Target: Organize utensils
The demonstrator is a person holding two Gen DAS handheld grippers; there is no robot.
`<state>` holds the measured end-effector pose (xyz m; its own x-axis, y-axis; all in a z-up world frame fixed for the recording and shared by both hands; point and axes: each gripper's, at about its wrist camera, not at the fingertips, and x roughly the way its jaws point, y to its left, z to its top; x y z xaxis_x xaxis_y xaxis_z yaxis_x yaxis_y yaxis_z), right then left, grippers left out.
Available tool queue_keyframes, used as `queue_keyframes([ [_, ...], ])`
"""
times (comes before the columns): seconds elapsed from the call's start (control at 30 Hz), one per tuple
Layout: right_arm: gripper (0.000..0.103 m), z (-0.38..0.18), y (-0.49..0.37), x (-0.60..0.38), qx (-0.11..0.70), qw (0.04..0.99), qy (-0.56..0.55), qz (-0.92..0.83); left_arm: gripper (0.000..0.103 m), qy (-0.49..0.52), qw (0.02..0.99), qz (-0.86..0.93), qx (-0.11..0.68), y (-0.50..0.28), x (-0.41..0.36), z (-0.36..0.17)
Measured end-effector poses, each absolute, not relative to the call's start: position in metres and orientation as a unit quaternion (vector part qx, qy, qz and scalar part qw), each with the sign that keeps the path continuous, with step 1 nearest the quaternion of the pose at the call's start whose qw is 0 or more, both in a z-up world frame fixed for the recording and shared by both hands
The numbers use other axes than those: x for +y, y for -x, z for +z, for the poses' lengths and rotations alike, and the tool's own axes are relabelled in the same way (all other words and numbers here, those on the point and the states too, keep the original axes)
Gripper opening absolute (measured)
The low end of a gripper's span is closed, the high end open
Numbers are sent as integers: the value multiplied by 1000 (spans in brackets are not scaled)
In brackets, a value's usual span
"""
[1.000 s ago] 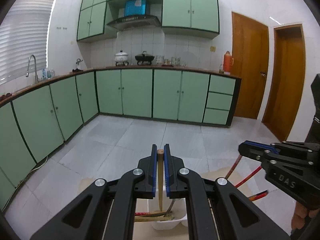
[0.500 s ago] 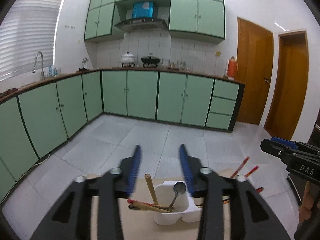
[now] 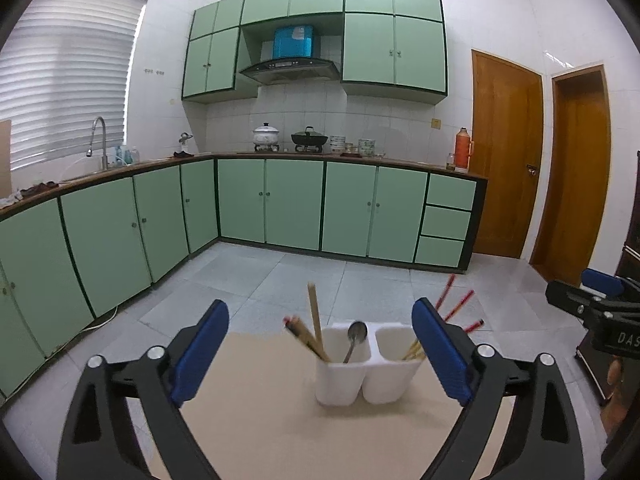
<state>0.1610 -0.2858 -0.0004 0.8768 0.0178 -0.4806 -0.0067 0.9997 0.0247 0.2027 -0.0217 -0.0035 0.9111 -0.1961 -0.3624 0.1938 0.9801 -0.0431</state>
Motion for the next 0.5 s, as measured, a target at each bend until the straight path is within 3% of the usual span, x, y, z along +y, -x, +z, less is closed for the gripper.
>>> queue_keyframes([
  [0.13, 97, -1, -140, -275, 245, 969, -9, 20, 97, -4, 979, -99, 180, -174, -20, -5],
  [0.5, 98, -8, -90, -253, 237, 971, 11, 38, 97, -14, 979, -105, 176, -117, -15, -6],
])
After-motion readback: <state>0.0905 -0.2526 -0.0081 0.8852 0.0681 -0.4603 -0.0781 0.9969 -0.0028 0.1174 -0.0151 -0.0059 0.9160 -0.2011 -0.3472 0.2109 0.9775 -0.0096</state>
